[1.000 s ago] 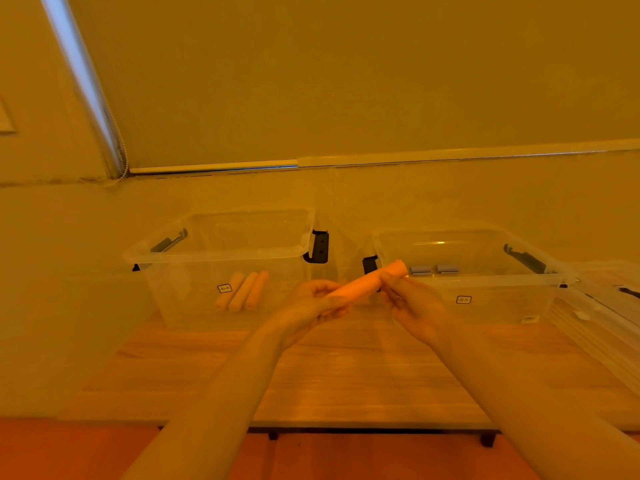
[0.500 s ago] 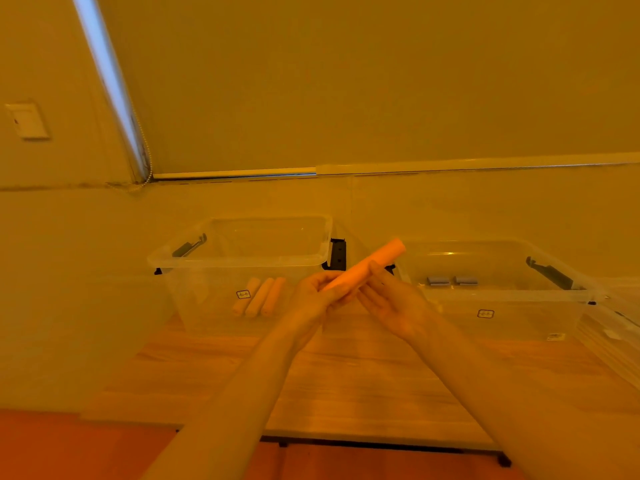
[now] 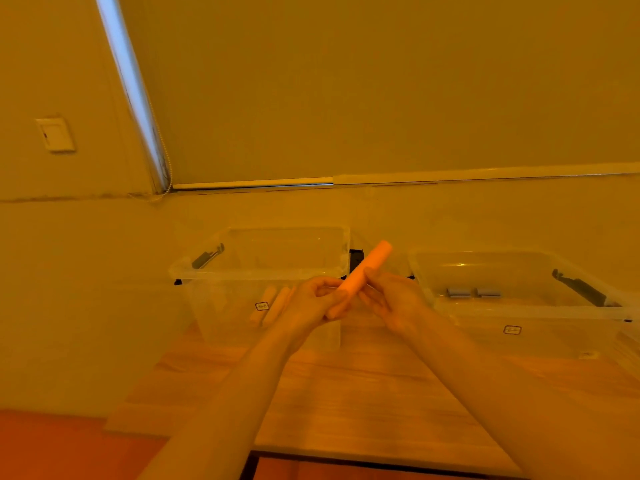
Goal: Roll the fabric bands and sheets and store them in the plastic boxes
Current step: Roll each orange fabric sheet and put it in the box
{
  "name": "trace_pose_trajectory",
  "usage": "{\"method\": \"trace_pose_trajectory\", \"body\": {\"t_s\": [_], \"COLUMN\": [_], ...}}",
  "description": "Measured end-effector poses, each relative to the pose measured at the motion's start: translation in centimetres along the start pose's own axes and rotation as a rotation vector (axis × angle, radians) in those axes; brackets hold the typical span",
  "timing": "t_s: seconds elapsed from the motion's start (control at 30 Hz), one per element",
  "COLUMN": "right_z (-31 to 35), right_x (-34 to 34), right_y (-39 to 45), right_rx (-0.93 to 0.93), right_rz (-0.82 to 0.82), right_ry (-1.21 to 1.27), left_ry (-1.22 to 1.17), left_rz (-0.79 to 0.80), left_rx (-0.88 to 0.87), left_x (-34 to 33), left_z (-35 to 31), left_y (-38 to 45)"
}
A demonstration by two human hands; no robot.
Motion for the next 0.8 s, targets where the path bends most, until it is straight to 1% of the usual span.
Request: {"method": "trace_pose_trajectory", "body": {"t_s": [0.07,0.2,0.33,0.5,0.6,0.73,0.8], "right_z": [0.3,0.3,1.0,2.6,2.6,1.6,0.5], "right_x": [-1.0,-2.1,-3.3,-6.4,-8.3,-10.5,-11.3], "right_y": [0.4,1.6,3.4,6.7,9.7,13.7,15.5], "right_rx": [0.016,0.0,-0.006,0.014,-0.003,-0.029,-0.054], "right_rz": [0.03,0.052,0.036,0.01,0.002,0.005,0.016], "right_ry": [-0.051,-0.053,-0.125,-0.178,-0.216,-0.286,-0.321], "left_ry": [0.006,0.066,0.117,0.229,0.287,0.363,0.39], "left_rz": [-0.006,0.001,0.016,-0.031,-0.06,-0.098,-0.091], "left_rx": [-0.022,-0.04,-0.07,-0.118,-0.14,-0.1,-0.075], "left_x": [0.6,1.5,2.7,5.9,8.3,11.9,13.8], "left_z": [-0.3,-1.0,-2.8,-6.0,-7.2,-7.4,-6.8], "left_y": [0.1,0.6,1.5,3.7,5.3,7.2,8.2]}}
Point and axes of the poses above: each hand's wrist, its own y-axis towards the middle knuckle, its own x-axis out of the back of the hand, z = x × y, the point moved 10 cm from there along y, towards the middle knuckle, and after that the axes turned 10 degrees about z, right-handed, at the moved point
